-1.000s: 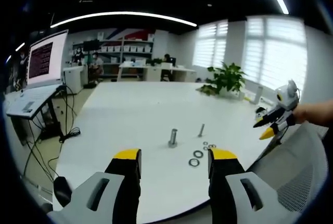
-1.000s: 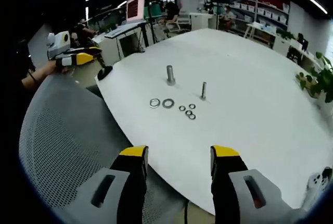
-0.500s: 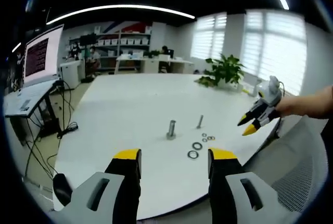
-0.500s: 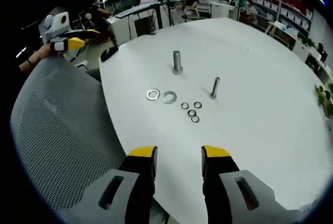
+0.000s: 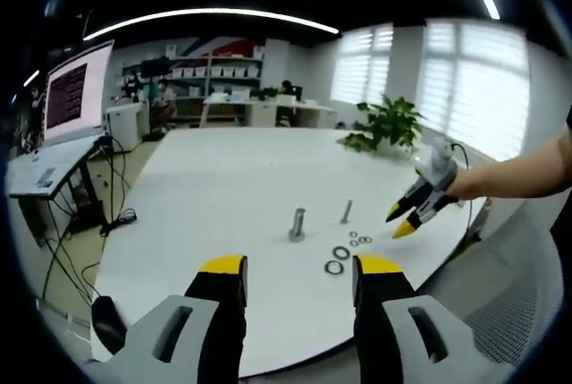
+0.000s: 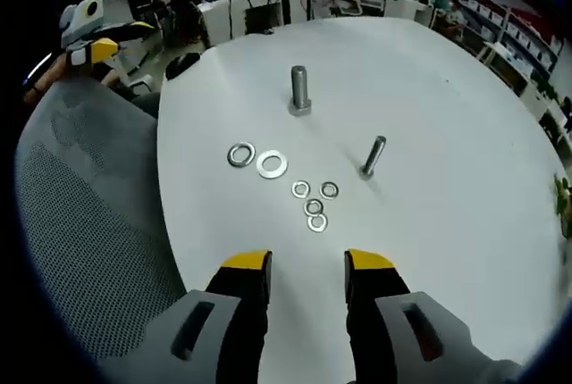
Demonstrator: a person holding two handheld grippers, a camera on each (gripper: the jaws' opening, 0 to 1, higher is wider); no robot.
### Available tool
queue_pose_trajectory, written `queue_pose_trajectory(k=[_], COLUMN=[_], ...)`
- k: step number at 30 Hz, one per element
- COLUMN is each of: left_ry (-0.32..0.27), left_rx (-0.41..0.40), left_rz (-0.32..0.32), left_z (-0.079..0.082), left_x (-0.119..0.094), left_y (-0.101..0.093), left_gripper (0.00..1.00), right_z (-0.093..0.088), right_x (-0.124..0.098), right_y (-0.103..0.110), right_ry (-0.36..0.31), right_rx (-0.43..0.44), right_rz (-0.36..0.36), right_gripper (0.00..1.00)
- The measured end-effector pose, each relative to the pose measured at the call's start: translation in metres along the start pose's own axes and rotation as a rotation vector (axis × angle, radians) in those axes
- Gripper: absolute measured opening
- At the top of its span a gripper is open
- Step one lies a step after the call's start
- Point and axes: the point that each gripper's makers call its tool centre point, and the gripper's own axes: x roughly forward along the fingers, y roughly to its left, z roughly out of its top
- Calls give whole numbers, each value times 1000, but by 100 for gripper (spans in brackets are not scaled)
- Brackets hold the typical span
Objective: Place the washer onto the threaded stud by aligning its center hole with the stud, sliding it down to the base, and recovering from edge contact or off-axis alignment until the washer reaches the visible bottom stop.
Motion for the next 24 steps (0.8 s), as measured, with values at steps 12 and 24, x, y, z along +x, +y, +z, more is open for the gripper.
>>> queue_pose_trajectory(k=[12, 24], left_ry=[-13, -18], left_rx=[-1, -6], left_rz=[22, 30], left_z=[2, 4], left_x=[-1, -2], left_y=[4, 6], left_gripper=[43, 43], right_z=[9, 9], right_x=[23, 39], right_y=[1, -2], right_ry=[29, 79], right_rx=[4, -47], right_rz=[38, 46], right_gripper=[29, 24])
